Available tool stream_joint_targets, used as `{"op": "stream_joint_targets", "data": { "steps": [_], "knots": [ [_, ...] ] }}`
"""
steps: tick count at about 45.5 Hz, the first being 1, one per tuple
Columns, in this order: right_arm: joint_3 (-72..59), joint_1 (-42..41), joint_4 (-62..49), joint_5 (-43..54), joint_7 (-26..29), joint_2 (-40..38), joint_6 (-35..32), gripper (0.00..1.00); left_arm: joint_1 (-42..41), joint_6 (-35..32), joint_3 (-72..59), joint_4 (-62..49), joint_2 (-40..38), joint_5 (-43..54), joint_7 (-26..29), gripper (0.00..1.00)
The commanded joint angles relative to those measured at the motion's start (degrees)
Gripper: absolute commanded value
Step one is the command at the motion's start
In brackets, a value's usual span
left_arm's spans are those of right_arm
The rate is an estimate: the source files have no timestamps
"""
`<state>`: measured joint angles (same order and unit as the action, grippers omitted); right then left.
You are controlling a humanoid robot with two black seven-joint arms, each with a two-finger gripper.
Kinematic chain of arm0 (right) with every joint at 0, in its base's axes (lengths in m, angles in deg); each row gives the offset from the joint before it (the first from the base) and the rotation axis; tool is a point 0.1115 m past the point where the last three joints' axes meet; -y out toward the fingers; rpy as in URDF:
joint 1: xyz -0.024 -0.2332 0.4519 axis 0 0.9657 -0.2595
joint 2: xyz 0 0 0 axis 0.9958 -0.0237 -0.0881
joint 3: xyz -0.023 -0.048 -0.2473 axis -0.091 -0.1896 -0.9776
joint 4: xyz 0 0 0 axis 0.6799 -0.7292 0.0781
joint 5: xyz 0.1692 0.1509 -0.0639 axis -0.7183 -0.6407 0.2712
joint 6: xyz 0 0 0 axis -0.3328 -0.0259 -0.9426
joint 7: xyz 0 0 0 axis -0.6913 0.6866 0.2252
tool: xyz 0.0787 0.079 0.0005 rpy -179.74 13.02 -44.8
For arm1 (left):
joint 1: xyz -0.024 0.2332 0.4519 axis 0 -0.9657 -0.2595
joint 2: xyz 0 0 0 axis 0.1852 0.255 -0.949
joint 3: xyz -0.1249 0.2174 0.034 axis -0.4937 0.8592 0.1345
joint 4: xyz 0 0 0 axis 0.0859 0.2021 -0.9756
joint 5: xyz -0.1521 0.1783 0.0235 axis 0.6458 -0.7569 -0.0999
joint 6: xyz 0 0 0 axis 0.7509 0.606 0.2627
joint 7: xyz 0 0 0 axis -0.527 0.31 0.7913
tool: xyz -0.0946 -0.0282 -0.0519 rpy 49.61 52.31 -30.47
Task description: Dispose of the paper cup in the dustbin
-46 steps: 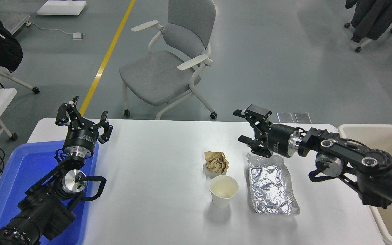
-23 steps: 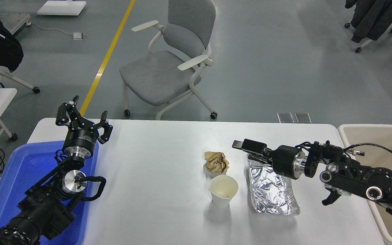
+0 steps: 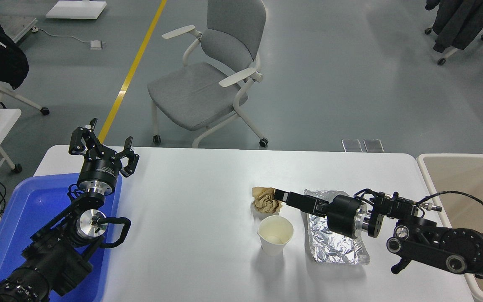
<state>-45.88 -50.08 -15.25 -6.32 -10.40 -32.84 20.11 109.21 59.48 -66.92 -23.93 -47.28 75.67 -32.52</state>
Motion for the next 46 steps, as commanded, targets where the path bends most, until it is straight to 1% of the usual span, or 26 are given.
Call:
{"op": "stream_joint_targets", "data": {
  "steps": [1,9,22,26,27,29,32,35,46],
  "knots": [
    [-0.6,1.5,-6.2,5.8,-1.8,3.5,4.5,0.98,0.0,0.0,0.0,0.0,0.0,0.0,0.0,1.0],
    [-0.7,2.8,-12.1,8.4,-2.0,6.9,6.2,0.97,0.0,0.0,0.0,0.0,0.0,0.0,0.0,1.0],
    [-0.6,4.9,-13.9,9.0,-2.6,10.3,7.4,0.97,0.1,0.0,0.0,0.0,0.0,0.0,0.0,1.0],
    [-0.6,5.0,-14.1,9.2,-3.8,10.4,7.4,0.97,0.0,0.0,0.0,0.0,0.0,0.0,0.0,1.0],
    [-0.6,5.1,-14.3,9.3,-4.0,10.4,7.4,0.94,0.1,0.0,0.0,0.0,0.0,0.0,0.0,1.0],
    [-0.7,5.1,-14.7,9.6,-4.2,10.4,7.4,0.82,0.0,0.0,0.0,0.0,0.0,0.0,0.0,1.0],
    [-1.0,5.2,-15.3,10.8,-4.3,10.4,7.5,0.78,0.1,0.1,0.0,0.0,0.0,0.0,0.0,1.0],
    [-1.8,5.5,-15.9,11.3,-4.4,10.4,7.7,0.66,0.0,0.0,0.0,0.0,0.0,0.0,0.0,1.0],
    [-3.2,5.6,-17.6,12.6,-4.4,10.6,8.3,0.49,0.0,0.0,0.0,0.0,0.0,0.0,0.0,1.0]
  ]
}}
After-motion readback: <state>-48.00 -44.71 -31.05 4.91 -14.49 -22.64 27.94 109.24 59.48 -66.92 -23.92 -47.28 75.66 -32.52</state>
